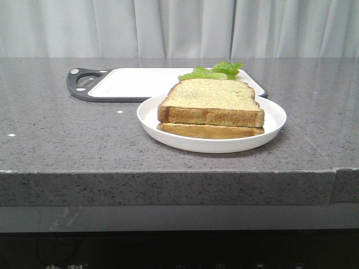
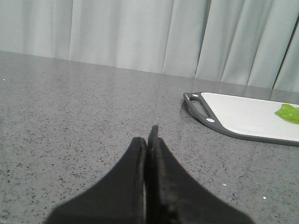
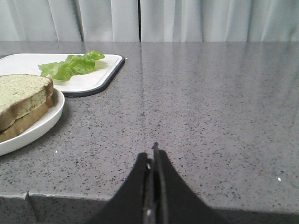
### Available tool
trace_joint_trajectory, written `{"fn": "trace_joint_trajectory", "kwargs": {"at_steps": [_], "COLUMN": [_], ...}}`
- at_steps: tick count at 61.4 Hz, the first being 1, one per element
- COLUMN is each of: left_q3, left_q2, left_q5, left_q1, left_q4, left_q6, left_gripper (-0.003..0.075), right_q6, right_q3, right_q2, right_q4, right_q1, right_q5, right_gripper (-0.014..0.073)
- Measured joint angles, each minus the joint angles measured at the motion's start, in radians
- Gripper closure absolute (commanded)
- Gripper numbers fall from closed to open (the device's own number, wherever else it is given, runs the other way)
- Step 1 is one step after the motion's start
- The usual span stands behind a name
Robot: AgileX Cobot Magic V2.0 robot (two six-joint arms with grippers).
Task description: Left arm grabs bread, right arm adds lettuce
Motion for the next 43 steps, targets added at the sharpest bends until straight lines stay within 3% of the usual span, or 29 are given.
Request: {"fn": "trace_joint_trajectory", "kwargs": {"at_steps": [43], "left_q3": [0.000], "left_q2": [0.000], "left_q5": [-0.014], "left_q1": [0.000], "left_q4": [0.000], "left_q6": [0.000], "left_gripper": [0.0741], "right_q6": [0.000], "right_q3": [0.000], "right_q2": [0.000], "right_q4": [0.000], "right_q1": [0.000], "right_q5": [0.000], "right_gripper": [0.0711]}}
